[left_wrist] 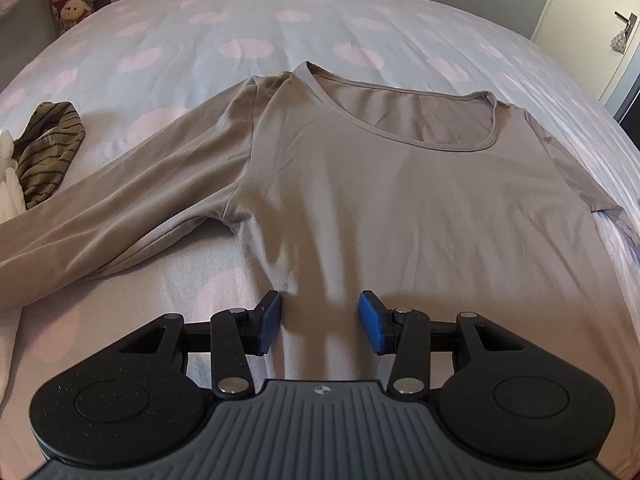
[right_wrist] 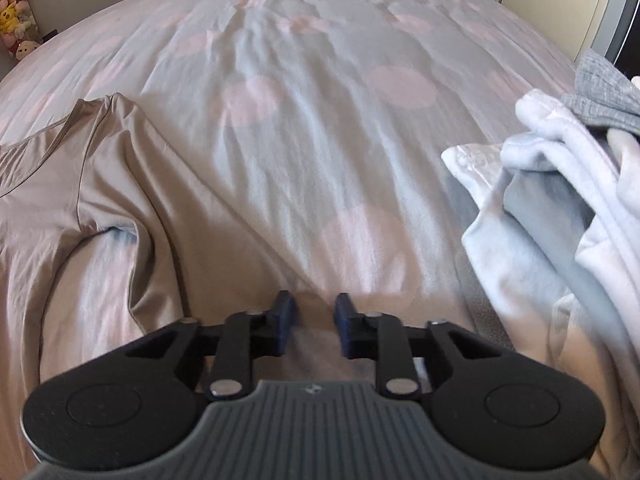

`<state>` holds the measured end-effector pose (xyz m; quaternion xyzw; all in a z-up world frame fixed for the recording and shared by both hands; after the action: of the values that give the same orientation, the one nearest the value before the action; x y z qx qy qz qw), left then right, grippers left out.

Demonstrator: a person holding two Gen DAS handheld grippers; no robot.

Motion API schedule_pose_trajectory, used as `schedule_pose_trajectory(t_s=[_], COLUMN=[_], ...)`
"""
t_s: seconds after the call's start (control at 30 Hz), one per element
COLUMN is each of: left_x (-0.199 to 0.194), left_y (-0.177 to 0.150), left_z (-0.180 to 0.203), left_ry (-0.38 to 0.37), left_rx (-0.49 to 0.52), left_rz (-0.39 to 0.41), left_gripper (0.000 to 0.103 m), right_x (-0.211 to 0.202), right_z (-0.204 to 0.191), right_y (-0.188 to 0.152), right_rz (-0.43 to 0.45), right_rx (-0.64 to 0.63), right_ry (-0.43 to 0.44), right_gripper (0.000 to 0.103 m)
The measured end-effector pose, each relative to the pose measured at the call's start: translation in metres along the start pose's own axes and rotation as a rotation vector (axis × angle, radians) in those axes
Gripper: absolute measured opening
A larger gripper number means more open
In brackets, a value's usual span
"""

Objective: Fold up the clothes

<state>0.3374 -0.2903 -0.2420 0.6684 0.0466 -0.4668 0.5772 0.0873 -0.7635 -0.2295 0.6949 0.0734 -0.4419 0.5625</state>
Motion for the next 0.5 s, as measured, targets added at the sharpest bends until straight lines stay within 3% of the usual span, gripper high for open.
schedule_pose_trajectory(t_s=[0.13, 0.3, 0.5], left_x=[0.000, 0.000, 0.004], left_y=[-0.001, -0.001, 0.000], left_z=[0.001, -0.001, -0.001], left_ry=[0.001, -0.007, -0.008], left_rx=[0.014, 0.008, 0.012], left_rz=[0.000, 0.001, -0.005], left_gripper=[0.041, 0.041, 0.041], right_x=[0.000, 0.017, 0.030], right_z=[0.000, 0.019, 0.018], right_y=[0.017, 0.038, 0.038], right_rz=[0.046, 0.063, 0.028], right_rx=[-0.087, -0.099, -0.100], right_ry=[-0.081, -0.195, -0.166], right_gripper=[0.001, 0.001, 0.004])
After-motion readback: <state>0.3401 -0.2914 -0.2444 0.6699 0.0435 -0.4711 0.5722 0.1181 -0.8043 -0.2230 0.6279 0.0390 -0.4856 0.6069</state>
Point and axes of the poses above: each gripper's, at about its wrist camera, not at the fingertips, and x roughly the way its jaws point, z to its right, y to its top, the point moved 3 cm from there along x, roughly the way its jaws point, and after that the axes turned 15 degrees about z, right-handed, at the moved point
